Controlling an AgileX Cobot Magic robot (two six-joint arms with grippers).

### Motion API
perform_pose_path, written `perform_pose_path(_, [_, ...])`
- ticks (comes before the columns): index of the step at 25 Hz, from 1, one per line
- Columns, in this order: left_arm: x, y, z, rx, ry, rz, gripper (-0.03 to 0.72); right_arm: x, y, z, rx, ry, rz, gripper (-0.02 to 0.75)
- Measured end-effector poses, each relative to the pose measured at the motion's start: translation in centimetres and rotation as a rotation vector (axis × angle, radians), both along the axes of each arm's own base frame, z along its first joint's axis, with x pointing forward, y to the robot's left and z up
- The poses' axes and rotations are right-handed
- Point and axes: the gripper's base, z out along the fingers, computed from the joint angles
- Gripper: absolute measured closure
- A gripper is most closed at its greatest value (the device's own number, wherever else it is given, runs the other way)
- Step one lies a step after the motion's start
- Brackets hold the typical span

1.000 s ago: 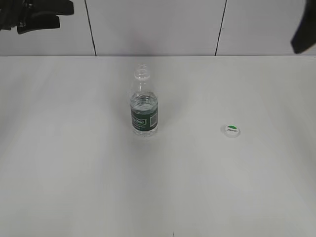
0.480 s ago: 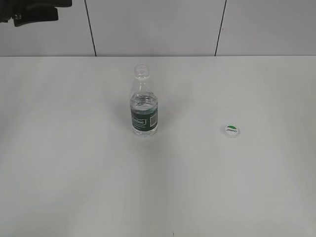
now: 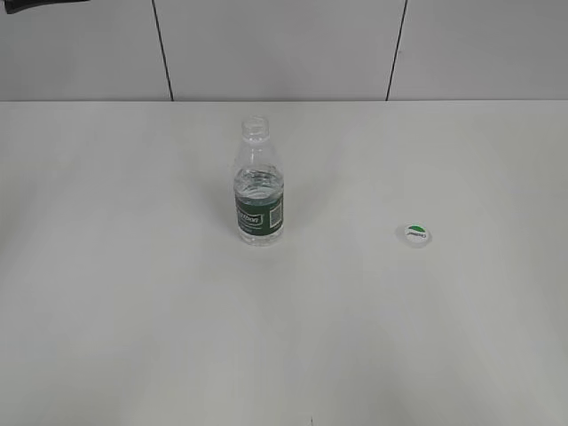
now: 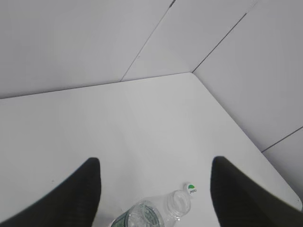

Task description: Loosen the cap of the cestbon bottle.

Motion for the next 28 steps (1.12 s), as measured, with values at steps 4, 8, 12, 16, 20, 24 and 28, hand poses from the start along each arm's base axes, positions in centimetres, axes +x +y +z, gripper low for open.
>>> perform_pose_path(4, [-0.4, 0.0, 0.7, 0.001, -0.019, -0.001, 0.238, -1.7, -0.4, -1.9, 0.018, -0.069, 0.000, 0.260])
perform_pose_path(8, [-0.6, -0.1, 1.0, 0.002, -0.030, -0.001, 0.238, -2.0, -0.5, -2.7, 0.024, -0.097, 0.001, 0.262])
perform_pose_path(12, [-0.8, -0.1, 1.1, -0.001, -0.029, -0.013, 0.238, -1.7, -0.4, -2.8, 0.025, -0.111, 0.002, 0.262])
perform_pose_path(16, [-0.9, -0.2, 1.1, -0.003, -0.027, -0.021, 0.237, -1.7, -0.4, -2.8, 0.027, -0.118, 0.003, 0.266])
perform_pose_path(20, [-0.9, -0.2, 1.1, -0.005, -0.025, -0.029, 0.237, -1.7, -0.4, -2.8, 0.027, -0.119, 0.002, 0.266])
perform_pose_path(24, [-1.0, -0.3, 1.1, -0.006, -0.024, -0.035, 0.237, -1.7, -0.4, -2.8, 0.023, -0.121, -0.050, 0.267])
perform_pose_path(28, [-1.0, -0.3, 1.1, -0.008, -0.022, -0.042, 0.236, -1.8, -0.3, -2.8, 0.014, -0.124, -0.178, 0.267])
